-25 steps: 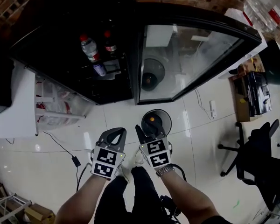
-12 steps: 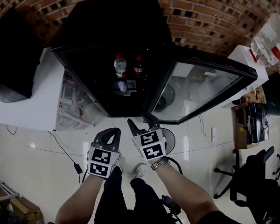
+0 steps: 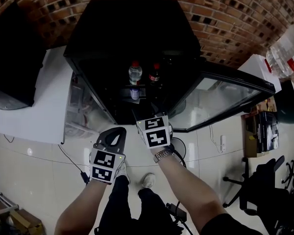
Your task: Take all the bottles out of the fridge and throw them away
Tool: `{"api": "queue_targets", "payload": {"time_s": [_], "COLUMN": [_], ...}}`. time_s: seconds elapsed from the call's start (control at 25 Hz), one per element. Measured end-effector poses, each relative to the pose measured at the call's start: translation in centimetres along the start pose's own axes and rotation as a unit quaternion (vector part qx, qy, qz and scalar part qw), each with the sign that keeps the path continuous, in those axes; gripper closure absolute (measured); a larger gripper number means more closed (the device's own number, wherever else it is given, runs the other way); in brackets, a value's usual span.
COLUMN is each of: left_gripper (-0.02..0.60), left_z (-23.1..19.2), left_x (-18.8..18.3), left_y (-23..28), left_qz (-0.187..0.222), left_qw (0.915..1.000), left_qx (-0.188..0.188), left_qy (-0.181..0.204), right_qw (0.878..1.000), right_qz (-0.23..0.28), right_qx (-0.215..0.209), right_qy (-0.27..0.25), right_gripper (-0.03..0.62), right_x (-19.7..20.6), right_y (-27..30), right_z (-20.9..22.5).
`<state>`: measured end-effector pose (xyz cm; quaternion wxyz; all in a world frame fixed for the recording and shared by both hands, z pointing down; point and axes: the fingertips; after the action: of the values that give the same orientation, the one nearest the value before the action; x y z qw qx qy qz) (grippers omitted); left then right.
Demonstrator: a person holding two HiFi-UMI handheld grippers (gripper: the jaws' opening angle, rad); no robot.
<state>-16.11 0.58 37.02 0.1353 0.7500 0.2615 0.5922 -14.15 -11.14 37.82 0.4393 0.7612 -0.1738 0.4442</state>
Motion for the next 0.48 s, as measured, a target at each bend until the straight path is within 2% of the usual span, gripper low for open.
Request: {"api": "queue_targets", "payload": {"time_s": [0.28,0.48], "left_gripper": [0.578,0.578], "left_z": [-2.8,-4.7], "left_x": [-2.1,-3.3], "left_y": [1.8,3.1], "left_qz": [-0.009,-0.016], "left_qw": [0.9996,0.9990], "left_qx": [0.026,0.040], "left_qy": [0.008,0.011], "right_qw": [1.000,0.999], "right_qz": [0.011,0.005], "right_qx": [0.029,0.049], "right_qy": [0.003,0.004], "right_gripper": [0.313,0.313], "right_x": [-4.9,-6.8], "right_y": [4.7,8.2], "right_z": [2.6,5.1]}}
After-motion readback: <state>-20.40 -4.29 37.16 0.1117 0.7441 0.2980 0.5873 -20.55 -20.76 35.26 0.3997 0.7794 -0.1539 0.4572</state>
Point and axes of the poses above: the fingertips, and each gripper's own axes: y forward along the fingers, z to its right, x out of its underside, and after that the axes turned 15 degrees about -y, right-handed
